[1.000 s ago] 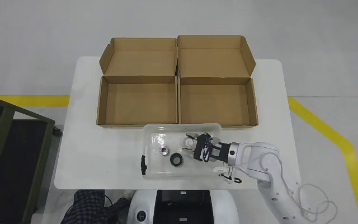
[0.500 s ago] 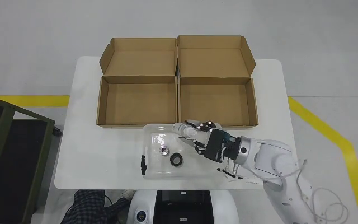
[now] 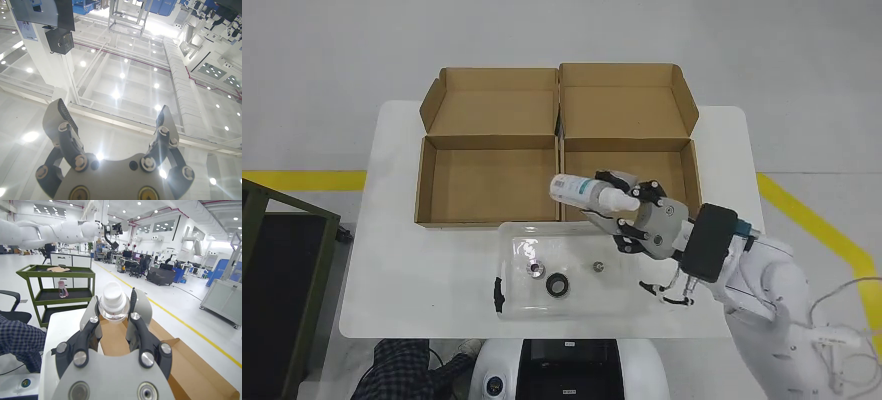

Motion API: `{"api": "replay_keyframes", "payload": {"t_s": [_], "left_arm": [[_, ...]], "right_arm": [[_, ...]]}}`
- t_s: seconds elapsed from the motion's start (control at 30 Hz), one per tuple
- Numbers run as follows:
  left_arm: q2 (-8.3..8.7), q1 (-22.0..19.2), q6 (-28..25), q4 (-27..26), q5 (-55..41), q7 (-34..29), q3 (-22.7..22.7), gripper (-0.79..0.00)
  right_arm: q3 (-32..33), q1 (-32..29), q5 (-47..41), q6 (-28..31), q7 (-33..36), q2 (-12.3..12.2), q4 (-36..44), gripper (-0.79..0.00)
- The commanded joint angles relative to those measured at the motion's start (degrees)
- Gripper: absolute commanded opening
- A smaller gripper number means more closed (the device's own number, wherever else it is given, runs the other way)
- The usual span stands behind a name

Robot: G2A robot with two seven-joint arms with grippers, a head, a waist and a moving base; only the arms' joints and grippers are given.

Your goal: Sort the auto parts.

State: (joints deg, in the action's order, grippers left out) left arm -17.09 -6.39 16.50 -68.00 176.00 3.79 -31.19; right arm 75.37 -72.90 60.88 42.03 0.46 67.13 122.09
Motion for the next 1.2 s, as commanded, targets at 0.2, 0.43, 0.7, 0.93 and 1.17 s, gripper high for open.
{"api": "replay_keyframes", "payload": {"t_s": [0.2, 0.43, 0.7, 0.93, 1.17], "left_arm": [[0.0, 0.0, 0.0, 0.0, 0.0, 0.0, 0.0, 0.0], [0.0, 0.0, 0.0, 0.0, 0.0, 0.0, 0.0, 0.0], [0.0, 0.0, 0.0, 0.0, 0.0, 0.0, 0.0, 0.0], [0.0, 0.0, 0.0, 0.0, 0.0, 0.0, 0.0, 0.0], [0.0, 0.0, 0.0, 0.0, 0.0, 0.0, 0.0, 0.0]], "right_arm": [[0.32, 2.22, -3.69, 0.53, -2.22, 0.04, 0.6, -0.785], [0.45, 2.39, -3.99, -0.99, -5.44, 0.2, 0.78, -0.785], [0.98, 1.94, -3.95, -2.76, -7.25, 0.28, 0.72, -0.785], [0.9, 1.87, -3.82, -2.48, -7.78, 0.28, 0.04, -0.785], [-0.27, 2.66, -1.98, -1.87, -6.7, 0.29, -1.28, -0.785]]}}
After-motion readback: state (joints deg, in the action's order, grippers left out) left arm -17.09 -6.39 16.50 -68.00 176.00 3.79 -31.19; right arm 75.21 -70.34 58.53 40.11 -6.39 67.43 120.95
